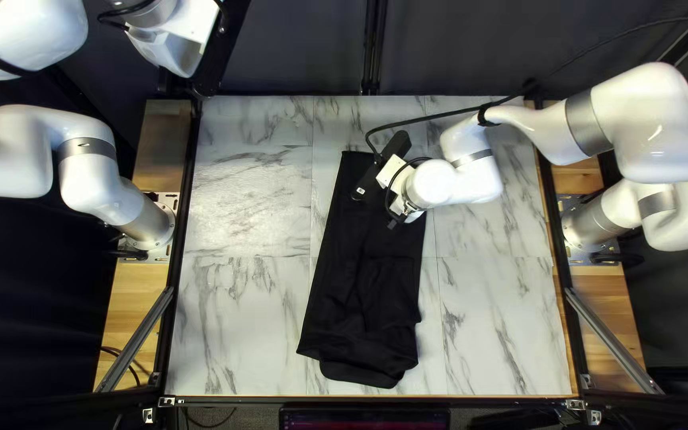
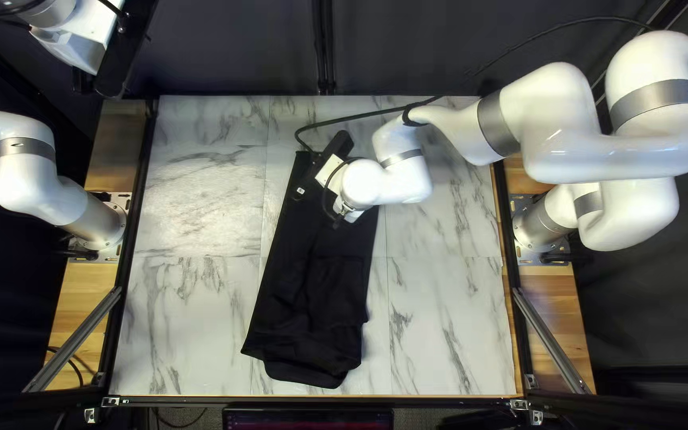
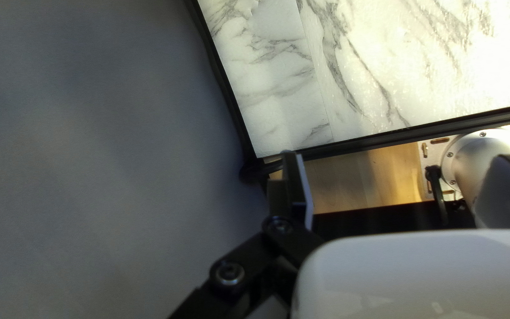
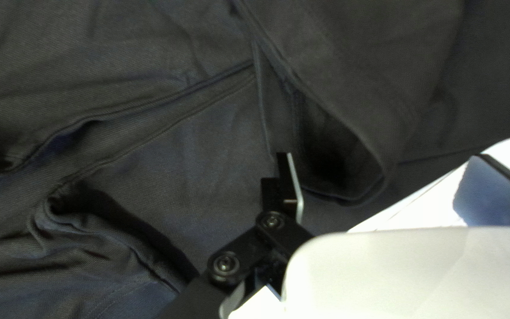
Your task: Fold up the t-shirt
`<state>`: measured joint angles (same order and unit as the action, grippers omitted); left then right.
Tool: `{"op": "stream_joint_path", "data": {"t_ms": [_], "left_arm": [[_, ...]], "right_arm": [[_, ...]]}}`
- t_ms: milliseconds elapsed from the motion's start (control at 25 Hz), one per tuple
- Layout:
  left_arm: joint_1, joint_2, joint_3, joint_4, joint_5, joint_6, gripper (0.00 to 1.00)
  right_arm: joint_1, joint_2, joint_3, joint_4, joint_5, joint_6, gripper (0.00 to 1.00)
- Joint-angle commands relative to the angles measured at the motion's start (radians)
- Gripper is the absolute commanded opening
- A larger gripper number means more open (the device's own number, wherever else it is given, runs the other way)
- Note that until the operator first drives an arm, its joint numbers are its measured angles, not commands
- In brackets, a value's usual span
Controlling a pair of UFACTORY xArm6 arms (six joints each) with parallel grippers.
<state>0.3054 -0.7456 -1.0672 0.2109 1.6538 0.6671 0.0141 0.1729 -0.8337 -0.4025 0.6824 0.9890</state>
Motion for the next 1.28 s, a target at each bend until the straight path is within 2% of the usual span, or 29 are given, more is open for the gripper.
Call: {"op": "stream_joint_path", "data": {"t_ms": [40, 360, 560, 840, 1040, 1280], "left_arm": [[0.0, 0.0, 0.0, 0.0, 0.0, 0.0, 1.0], [0.0, 0.0, 0.0, 0.0, 0.0, 0.0, 1.0], [0.0, 0.0, 0.0, 0.0, 0.0, 0.0, 1.0], [0.0, 0.0, 0.0, 0.0, 0.0, 0.0, 1.0], [0.0, 0.0, 0.0, 0.0, 0.0, 0.0, 1.0], [0.0, 0.0, 0.0, 0.0, 0.0, 0.0, 1.0]], "right_arm": [[-0.005, 0.005, -0.011, 0.011, 0.005, 0.004, 0.0], [-0.008, 0.004, -0.013, 0.014, 0.002, 0.002, 0.0], [-0.008, -0.034, -0.017, 0.039, 0.056, -0.065, 0.0], [0.003, 0.007, -0.131, 0.078, 0.203, -0.223, 0.0], [0.025, 0.032, -0.189, 0.069, 0.31, -0.26, 0.0], [0.035, 0.041, -0.227, 0.065, 0.393, -0.301, 0.0]]}}
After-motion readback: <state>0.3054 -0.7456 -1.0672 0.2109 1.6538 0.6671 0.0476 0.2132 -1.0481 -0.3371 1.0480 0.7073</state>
